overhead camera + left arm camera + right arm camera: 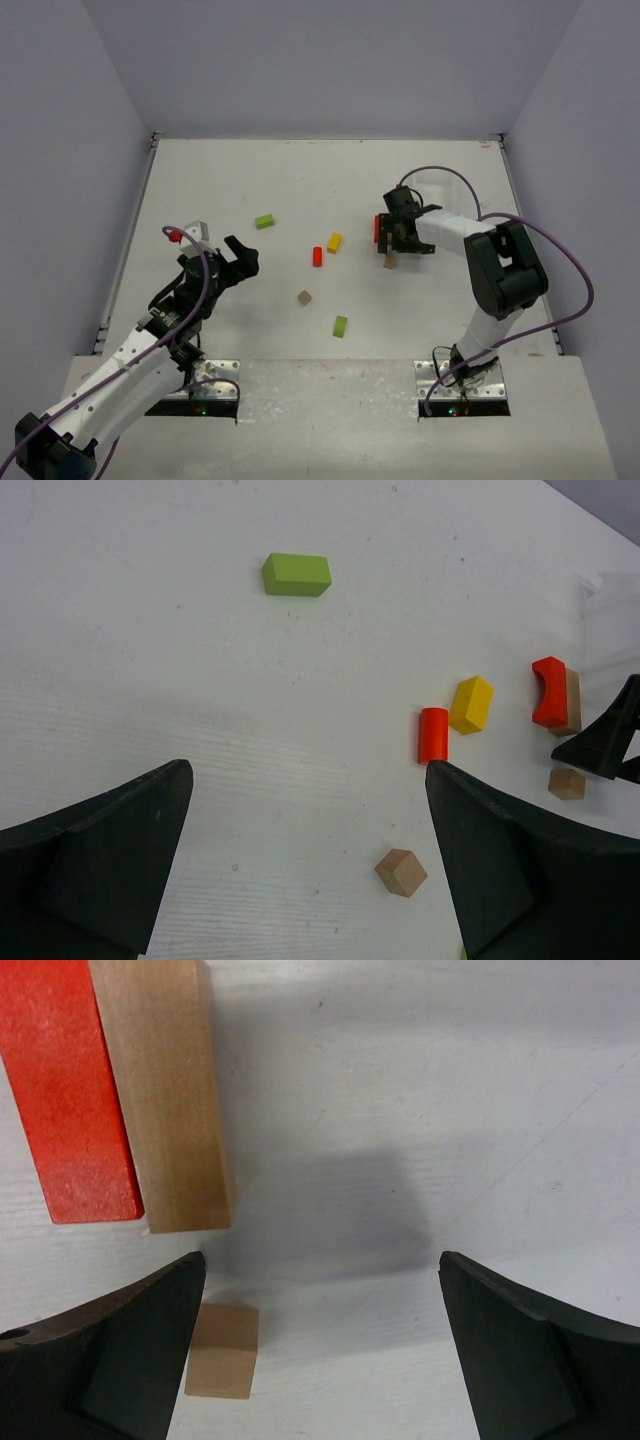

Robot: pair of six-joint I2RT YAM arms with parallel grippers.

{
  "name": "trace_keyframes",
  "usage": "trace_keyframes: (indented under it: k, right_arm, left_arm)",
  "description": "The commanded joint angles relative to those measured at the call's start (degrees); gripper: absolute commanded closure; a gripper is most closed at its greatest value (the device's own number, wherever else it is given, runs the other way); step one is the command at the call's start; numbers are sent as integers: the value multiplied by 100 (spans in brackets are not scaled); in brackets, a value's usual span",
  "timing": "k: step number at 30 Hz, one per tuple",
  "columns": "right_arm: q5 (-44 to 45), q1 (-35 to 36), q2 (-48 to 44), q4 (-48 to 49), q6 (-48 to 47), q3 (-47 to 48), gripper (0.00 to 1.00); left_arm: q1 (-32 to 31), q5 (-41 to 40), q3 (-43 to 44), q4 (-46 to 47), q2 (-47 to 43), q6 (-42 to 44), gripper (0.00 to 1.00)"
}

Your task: Build the wood block tower

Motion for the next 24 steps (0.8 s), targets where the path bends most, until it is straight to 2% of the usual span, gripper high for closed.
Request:
trace_keyframes:
  k: [1,15,24]
  right_arm:
    - [368,-113,190,-51,122,265,1]
    - [242,-151,463,31,76,480,1]
    - [218,-151,-5,-58,83,129,1]
  left_arm:
    - [32,-3,-45,233,-53,82,0]
    - [32,-64,-36,230,-18,88,0]
    - [27,-70,-36,239,-7,96,0]
